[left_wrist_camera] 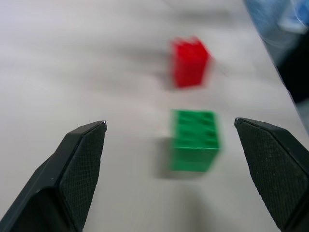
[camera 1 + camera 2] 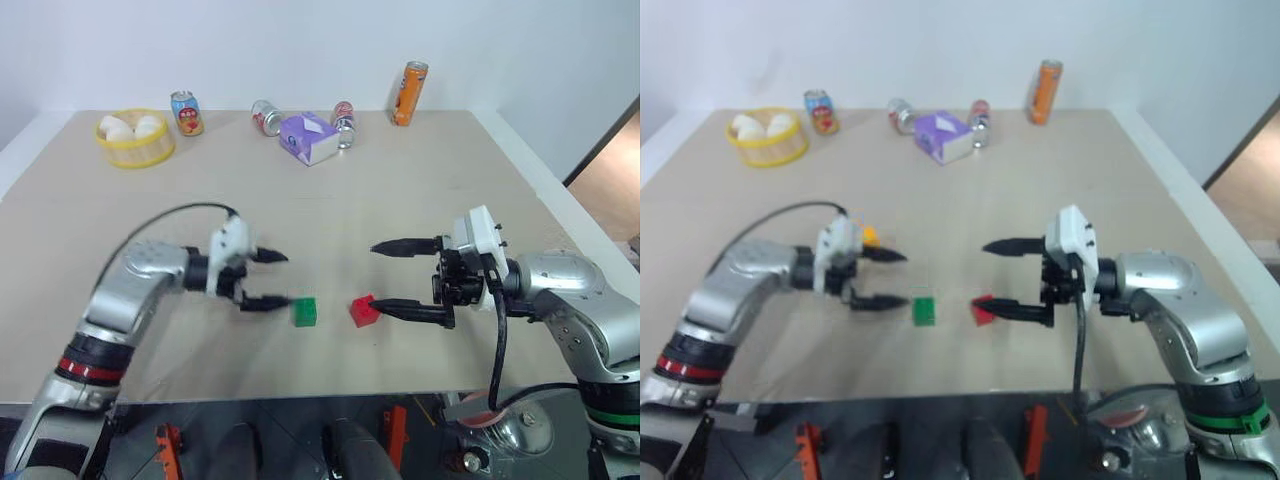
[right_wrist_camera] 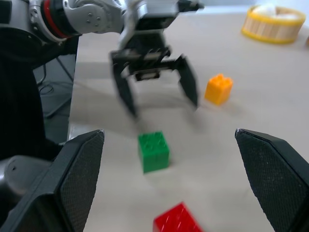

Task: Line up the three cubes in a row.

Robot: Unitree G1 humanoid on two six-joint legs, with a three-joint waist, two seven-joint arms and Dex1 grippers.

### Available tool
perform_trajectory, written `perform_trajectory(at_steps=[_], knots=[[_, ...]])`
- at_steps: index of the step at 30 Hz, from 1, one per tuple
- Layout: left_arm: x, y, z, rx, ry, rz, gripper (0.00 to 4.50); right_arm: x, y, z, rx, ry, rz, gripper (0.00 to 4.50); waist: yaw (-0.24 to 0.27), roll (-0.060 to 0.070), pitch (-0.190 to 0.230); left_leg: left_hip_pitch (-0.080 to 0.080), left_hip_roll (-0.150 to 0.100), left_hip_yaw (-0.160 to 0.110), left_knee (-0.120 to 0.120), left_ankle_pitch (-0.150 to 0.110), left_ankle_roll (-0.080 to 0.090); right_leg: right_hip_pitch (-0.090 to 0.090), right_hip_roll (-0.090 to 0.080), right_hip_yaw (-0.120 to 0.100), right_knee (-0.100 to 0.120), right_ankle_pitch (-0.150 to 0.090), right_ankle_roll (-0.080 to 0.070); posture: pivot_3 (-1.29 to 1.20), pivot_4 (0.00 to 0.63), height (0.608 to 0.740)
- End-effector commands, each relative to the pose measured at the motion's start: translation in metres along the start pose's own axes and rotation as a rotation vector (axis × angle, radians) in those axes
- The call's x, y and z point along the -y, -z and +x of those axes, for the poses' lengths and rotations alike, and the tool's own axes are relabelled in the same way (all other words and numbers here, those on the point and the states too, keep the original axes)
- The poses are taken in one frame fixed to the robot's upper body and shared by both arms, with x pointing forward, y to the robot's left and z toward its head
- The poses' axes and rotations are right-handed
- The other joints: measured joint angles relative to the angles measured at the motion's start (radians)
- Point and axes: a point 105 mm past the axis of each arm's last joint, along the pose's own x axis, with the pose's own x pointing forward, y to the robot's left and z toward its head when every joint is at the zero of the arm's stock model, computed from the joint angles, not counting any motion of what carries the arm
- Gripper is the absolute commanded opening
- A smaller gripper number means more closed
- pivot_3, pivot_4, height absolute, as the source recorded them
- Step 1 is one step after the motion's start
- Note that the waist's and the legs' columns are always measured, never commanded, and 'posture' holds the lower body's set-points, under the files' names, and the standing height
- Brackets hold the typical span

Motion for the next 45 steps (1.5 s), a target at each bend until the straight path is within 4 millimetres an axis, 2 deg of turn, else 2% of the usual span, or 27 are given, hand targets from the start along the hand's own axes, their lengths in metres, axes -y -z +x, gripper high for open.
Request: perform_trajectory(at_steps=[1, 4, 9, 12, 22, 25, 29, 30, 31, 32, 37, 45], knots=[[-0.041, 0.004, -0.024, -0.011, -0.181, 0.026, 4.4, 0.014, -0.013, 0.003, 0.055, 0.047, -0.031, 4.5, 0.0, 0.0, 0.0, 0.001, 0.0, 0.0, 0.0, 0.0, 0.0, 0.001, 0.0, 0.0, 0.0, 0.0, 0.0, 0.0, 0.15, 0.74], [-0.06, 0.012, -0.031, -0.005, -0.235, 0.001, 4.4, 0.022, -0.013, 0.013, 0.075, 0.053, -0.03, 4.5, 0.0, 0.0, 0.0, 0.0, -0.001, 0.001, 0.0, 0.0, 0.0, 0.0, -0.001, 0.001, 0.0, 0.001, 0.001, 0.0, 0.15, 0.74], [-0.078, 0.03, -0.029, -0.011, -0.273, -0.056, 4.4, 0.031, -0.011, 0.022, 0.086, 0.053, -0.035, 4.5, 0.003, 0.0, 0.0, -0.005, -0.001, 0.001, -0.001, 0.0, 0.0, -0.004, 0.0, 0.0, 0.0, 0.002, 0.005, 0.0, 0.15, 0.74], [-0.081, 0.045, -0.021, -0.05, -0.257, -0.094, 4.4, 0.032, -0.013, 0.023, 0.095, 0.051, -0.045, 4.5, 0.003, 0.0, 0.0, -0.007, -0.001, 0.0, -0.001, -0.001, 0.0, -0.005, 0.0, 0.0, 0.0, 0.002, 0.006, 0.0, 0.15, 0.74], [-0.078, 0.065, -0.004, -0.131, -0.21, -0.111, 4.4, 0.029, -0.013, 0.021, 0.098, 0.067, -0.047, 4.5, 0.003, 0.0, 0.0, -0.007, -0.001, 0.0, -0.001, -0.001, 0.0, -0.005, 0.0, 0.0, -0.001, 0.002, 0.006, 0.0, 0.15, 0.74], [-0.078, 0.066, -0.003, -0.136, -0.208, -0.106, 3.62, 0.029, -0.013, 0.02, 0.097, 0.071, -0.046, 4.5, 0.002, 0.0, 0.0, -0.007, -0.001, 0.0, -0.001, -0.001, 0.0, -0.005, 0.0, 0.0, -0.001, 0.002, 0.007, 0.0, 0.15, 0.74], [-0.078, 0.066, -0.002, -0.127, -0.208, -0.111, 2.17, 0.028, -0.012, 0.02, 0.094, 0.074, -0.043, 4.5, 0.002, 0.0, 0.0, -0.007, -0.001, 0.0, -0.001, -0.001, 0.0, -0.004, 0.0, 0.0, -0.001, 0.003, 0.007, 0.0, 0.15, 0.74], [-0.078, 0.066, -0.002, -0.124, -0.209, -0.113, 2.02, 0.028, -0.012, 0.02, 0.094, 0.074, -0.043, 4.5, 0.002, 0.0, 0.0, -0.007, -0.001, 0.0, -0.001, -0.001, 0.0, -0.004, 0.0, 0.0, -0.001, 0.003, 0.007, 0.0, 0.15, 0.74], [-0.078, 0.066, -0.002, -0.123, -0.21, -0.114, 1.5, 0.028, -0.012, 0.02, 0.093, 0.074, -0.042, 4.5, 0.002, 0.0, 0.0, -0.007, -0.001, 0.0, -0.001, -0.001, 0.0, -0.004, 0.0, 0.0, -0.001, 0.003, 0.007, 0.0, 0.15, 0.74], [-0.078, 0.066, -0.003, -0.122, -0.211, -0.114, 1.33, 0.028, -0.011, 0.02, 0.093, 0.075, -0.041, 4.5, 0.002, 0.0, 0.0, -0.007, -0.001, 0.0, -0.001, -0.001, 0.0, -0.004, 0.0, 0.0, -0.001, 0.003, 0.007, 0.0, 0.15, 0.74], [-0.076, 0.061, -0.009, -0.097, -0.183, -0.086, 1.34, 0.027, -0.01, 0.02, 0.087, 0.067, -0.039, 4.5, 0.002, 0.0, 0.0, -0.007, -0.001, 0.0, -0.001, -0.001, 0.0, -0.004, 0.0, 0.0, -0.001, 0.003, 0.007, 0.0, 0.15, 0.74], [-0.028, 0.05, -0.031, -0.114, 0.099, 0.074, 1.34, 0.01, -0.003, 0.008, 0.018, -0.011, -0.021, 4.5, 0.0, 0.0, 0.0, -0.007, 0.0, 0.0, -0.004, -0.001, 0.0, -0.005, 0.0, 0.0, -0.001, 0.001, 0.005, 0.0, 0.15, 0.74]])
